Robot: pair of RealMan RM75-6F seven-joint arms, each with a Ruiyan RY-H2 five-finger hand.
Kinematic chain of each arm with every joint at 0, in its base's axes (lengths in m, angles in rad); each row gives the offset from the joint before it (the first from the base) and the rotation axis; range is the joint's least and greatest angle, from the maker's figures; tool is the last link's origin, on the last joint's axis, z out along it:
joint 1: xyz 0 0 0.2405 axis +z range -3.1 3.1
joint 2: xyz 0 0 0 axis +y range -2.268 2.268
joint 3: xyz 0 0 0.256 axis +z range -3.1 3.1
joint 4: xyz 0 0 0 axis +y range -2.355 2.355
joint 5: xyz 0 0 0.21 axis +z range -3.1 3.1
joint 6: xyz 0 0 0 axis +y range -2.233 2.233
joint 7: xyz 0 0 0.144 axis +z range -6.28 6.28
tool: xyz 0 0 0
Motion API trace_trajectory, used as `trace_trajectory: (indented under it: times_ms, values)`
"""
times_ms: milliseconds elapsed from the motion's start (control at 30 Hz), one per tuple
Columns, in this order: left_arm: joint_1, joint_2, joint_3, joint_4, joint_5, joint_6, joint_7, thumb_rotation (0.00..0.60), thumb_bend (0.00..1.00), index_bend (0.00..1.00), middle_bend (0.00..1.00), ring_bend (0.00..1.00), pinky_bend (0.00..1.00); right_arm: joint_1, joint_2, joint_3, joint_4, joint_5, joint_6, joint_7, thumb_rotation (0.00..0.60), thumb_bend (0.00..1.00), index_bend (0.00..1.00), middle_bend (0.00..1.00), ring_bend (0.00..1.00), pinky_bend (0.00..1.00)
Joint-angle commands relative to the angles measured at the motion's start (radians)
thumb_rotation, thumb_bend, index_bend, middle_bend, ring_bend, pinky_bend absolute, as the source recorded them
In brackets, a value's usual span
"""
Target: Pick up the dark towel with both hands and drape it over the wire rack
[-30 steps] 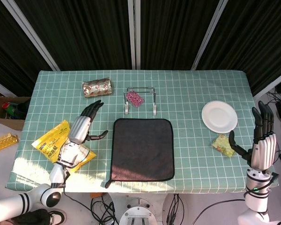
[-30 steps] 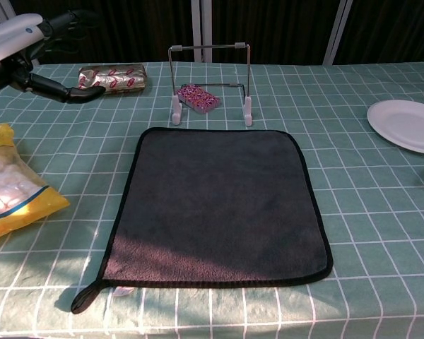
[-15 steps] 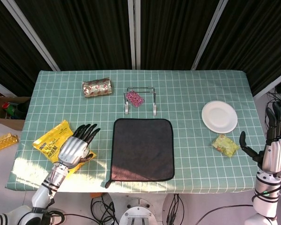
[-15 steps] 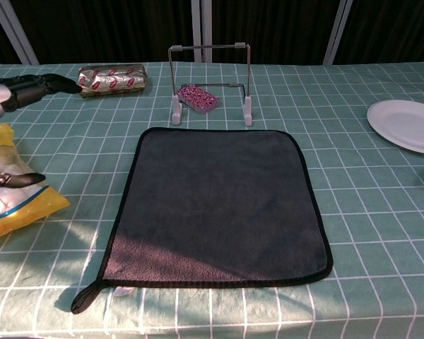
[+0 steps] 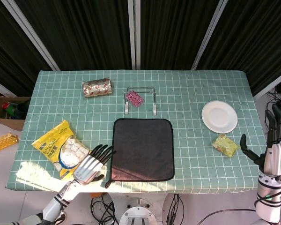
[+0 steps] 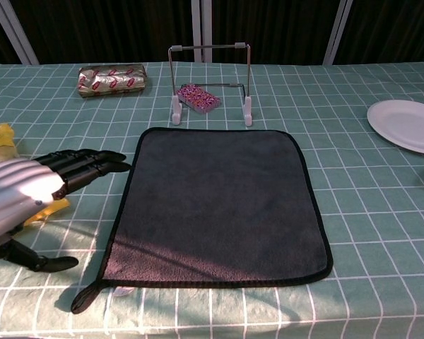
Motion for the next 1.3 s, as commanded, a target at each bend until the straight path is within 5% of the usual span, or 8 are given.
trace_trajectory:
  times_ms: [33,567,1100,1300]
  values:
    - [-0.014,-0.027,0.003,0.018,0.007,-0.028,-0.011,0.6,0.16,0.03,0.03,0.03,0.11,-0.009,0.011,-0.003,-0.005,0.004,0.006,0.006,0.6,0.42,0.0,0.0,0.0,0.0]
    - [-0.024,-0.045,-0.006,0.033,-0.04,-0.078,-0.003,0.6,0.15,0.02,0.02,0.03,0.11,-0.018,0.005,-0.016,0.012,-0.003,0.015,0.024,0.6,0.43,0.0,0.0,0.0,0.0]
    - [-0.062,-0.162,-0.041,0.138,-0.009,-0.05,-0.23,0.6,0.13,0.06,0.02,0.03,0.11,-0.021,-0.007,-0.026,0.029,0.006,0.007,0.03,0.6,0.43,0.0,0.0,0.0,0.0]
    - [-0.063,-0.197,-0.048,0.181,0.001,-0.015,-0.298,0.6,0.24,0.14,0.02,0.03,0.11,-0.021,-0.011,-0.028,0.041,0.014,0.0,0.038,0.6,0.43,0.0,0.0,0.0,0.0]
